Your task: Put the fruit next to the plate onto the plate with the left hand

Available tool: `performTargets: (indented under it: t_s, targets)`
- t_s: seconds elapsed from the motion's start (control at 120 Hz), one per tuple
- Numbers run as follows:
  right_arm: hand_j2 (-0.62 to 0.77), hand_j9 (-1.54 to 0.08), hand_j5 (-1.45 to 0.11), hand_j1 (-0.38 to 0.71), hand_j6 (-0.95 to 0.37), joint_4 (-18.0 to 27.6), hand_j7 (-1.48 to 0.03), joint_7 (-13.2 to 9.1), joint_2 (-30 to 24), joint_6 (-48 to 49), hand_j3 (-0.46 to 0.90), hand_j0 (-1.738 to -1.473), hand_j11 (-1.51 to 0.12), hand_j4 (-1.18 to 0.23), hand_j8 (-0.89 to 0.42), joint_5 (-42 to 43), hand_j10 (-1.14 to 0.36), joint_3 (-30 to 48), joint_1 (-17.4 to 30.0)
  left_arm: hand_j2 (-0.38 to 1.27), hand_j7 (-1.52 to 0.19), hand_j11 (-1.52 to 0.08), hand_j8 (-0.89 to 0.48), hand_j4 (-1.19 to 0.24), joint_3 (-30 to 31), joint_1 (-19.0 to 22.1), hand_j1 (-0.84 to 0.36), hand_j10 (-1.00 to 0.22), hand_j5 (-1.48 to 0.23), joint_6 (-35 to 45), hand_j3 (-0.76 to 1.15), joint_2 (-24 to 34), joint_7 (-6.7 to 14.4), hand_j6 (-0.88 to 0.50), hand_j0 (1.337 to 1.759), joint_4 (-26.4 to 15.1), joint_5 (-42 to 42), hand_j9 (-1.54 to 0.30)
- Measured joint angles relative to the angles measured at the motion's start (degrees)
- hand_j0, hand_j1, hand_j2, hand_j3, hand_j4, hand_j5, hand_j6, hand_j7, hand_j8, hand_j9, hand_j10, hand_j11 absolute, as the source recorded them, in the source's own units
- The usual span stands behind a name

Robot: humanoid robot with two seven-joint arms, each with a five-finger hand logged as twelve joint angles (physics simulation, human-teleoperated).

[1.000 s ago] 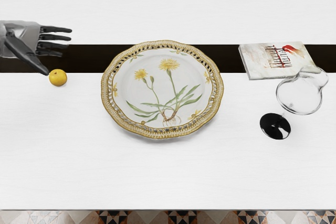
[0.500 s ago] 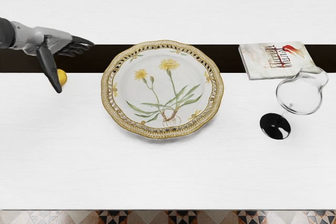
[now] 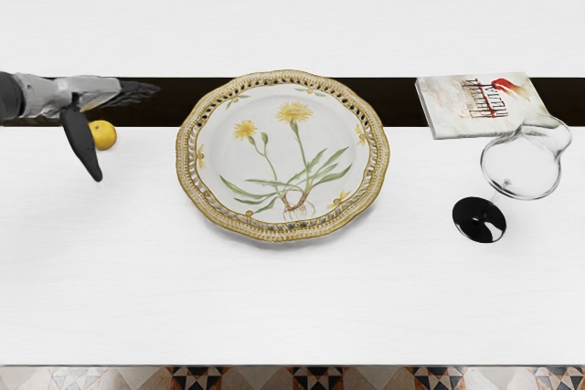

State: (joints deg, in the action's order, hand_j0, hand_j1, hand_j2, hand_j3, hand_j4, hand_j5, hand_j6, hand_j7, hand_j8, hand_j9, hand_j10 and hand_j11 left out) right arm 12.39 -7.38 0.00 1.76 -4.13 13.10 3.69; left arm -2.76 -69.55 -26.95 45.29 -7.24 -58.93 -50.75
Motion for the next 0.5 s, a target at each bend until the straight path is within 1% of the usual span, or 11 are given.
performTargets:
  t_s: [0.05, 0.125, 0.208, 0.283, 0.392, 0.45, 0.5]
  targets:
    - [-0.01, -0.03, -0.03, -0.32, -0.03, 0.0, -0.03, 0.0, 0.0, 0.0, 0.0, -1.658, -0.03, -0.03, -0.03, 0.0, -0.03, 0.0, 0.0, 0.0, 0.0, 0.0, -0.01, 0.0, 0.0, 0.8, 0.35, 0.0, 0.0, 0.6, 0.0, -0.2, -1.8, -0.01, 1.658, 1.4, -1.0, 0.0]
    - [-0.01, -0.03, -0.03, -0.32, -0.03, 0.0, -0.03, 0.0, 0.0, 0.0, 0.0, -1.658, -0.03, -0.03, -0.03, 0.0, -0.03, 0.0, 0.0, 0.0, 0.0, 0.0, -0.01, 0.0, 0.1, 3.1, 0.35, 0.0, 0.0, 3.0, 0.0, -0.2, -4.6, -0.01, 1.658, 3.0, -2.0, 0.0]
    - [-0.01, -0.03, -0.03, -0.32, -0.03, 0.0, -0.03, 0.0, 0.0, 0.0, 0.0, -1.658, -0.03, -0.03, -0.03, 0.0, -0.03, 0.0, 0.0, 0.0, 0.0, 0.0, -0.01, -0.01, 0.1, 4.2, 0.35, 0.0, 0.0, 5.3, 0.0, -0.2, -6.5, -0.01, 1.658, 3.8, -2.5, 0.0]
    - [-0.01, -0.03, -0.03, -0.32, -0.03, 0.0, -0.03, 0.0, 0.0, 0.0, 0.0, -1.658, -0.03, -0.03, -0.03, 0.0, -0.03, 0.0, 0.0, 0.0, 0.0, 0.0, -0.01, -0.01, 0.1, 4.3, 0.35, 0.0, 0.0, 6.4, 0.0, -0.2, -7.5, -0.01, 1.658, 4.8, -2.7, 0.0]
    - [-0.01, -0.03, -0.03, -0.32, -0.03, 0.1, -0.03, 0.0, 0.0, 0.0, 0.0, -1.658, -0.03, -0.03, -0.03, 0.0, -0.03, 0.0, 0.0, 0.01, -0.02, -0.02, -0.02, -0.02, 0.1, 4.3, 0.33, -0.02, -0.02, 7.1, 0.0, -0.3, -8.0, -0.02, 1.658, 7.0, -2.8, -0.02]
    - [-0.01, -0.03, -0.03, -0.32, -0.03, 0.1, -0.03, 0.0, 0.0, 0.0, 0.0, -1.658, -0.03, -0.03, -0.03, 0.0, -0.03, 0.0, 0.0, 0.01, -0.03, -0.03, -0.03, -0.03, 0.2, 5.5, 0.32, -0.03, -0.03, 7.8, 0.0, -0.4, -8.1, -0.03, 1.658, 8.6, -2.8, -0.03]
    - [-0.01, -0.03, -0.03, -0.32, -0.03, 0.1, -0.03, 0.0, 0.0, 0.0, 0.0, -1.658, -0.03, -0.03, -0.03, 0.0, -0.03, 0.0, 0.0, 0.01, -0.03, -0.03, -0.03, -0.03, 0.4, 7.2, 0.32, -0.03, -0.03, 10.2, 0.0, -1.1, -8.2, -0.03, 1.658, 9.5, -2.8, -0.03]
